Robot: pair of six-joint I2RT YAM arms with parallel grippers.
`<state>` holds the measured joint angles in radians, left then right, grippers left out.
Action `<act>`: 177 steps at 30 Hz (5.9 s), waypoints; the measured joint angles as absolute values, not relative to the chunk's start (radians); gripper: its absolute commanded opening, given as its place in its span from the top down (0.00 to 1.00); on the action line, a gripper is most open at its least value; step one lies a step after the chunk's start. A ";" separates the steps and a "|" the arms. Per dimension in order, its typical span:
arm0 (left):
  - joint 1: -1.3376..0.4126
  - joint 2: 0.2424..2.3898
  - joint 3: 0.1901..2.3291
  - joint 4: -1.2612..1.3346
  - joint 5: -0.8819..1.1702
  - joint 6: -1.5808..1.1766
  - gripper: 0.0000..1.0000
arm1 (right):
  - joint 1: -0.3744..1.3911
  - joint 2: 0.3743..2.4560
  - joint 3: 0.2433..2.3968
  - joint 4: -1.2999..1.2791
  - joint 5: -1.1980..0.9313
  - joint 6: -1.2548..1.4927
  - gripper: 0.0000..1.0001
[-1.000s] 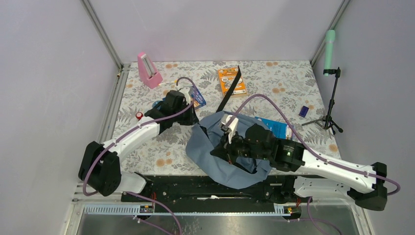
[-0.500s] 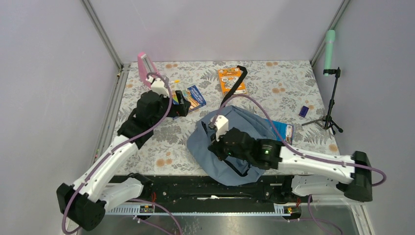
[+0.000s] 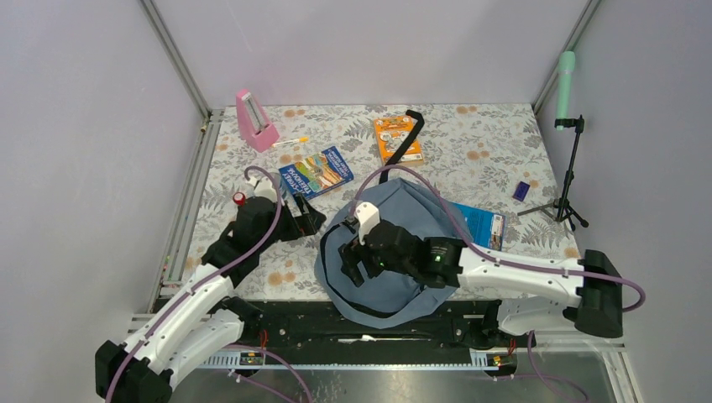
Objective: Pack the student bag
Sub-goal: Adjust the student bag at the center of the board.
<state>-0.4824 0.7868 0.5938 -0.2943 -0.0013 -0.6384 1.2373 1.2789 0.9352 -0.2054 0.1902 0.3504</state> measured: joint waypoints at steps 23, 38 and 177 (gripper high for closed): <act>-0.494 0.620 0.423 -0.466 0.236 -0.821 0.31 | 1.302 1.069 0.709 -0.208 -0.054 0.250 0.23; -0.504 0.626 0.398 -0.479 0.252 -0.832 0.51 | 1.315 1.115 0.684 -0.148 -0.072 0.251 0.39; -0.746 1.150 0.958 -0.335 0.492 -0.043 1.00 | 0.624 0.887 0.472 -0.324 0.213 0.929 0.85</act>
<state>-0.7464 1.1496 0.9577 -0.3351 0.4923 -0.0425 0.6235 0.8871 0.4721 -0.3241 0.2127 0.9291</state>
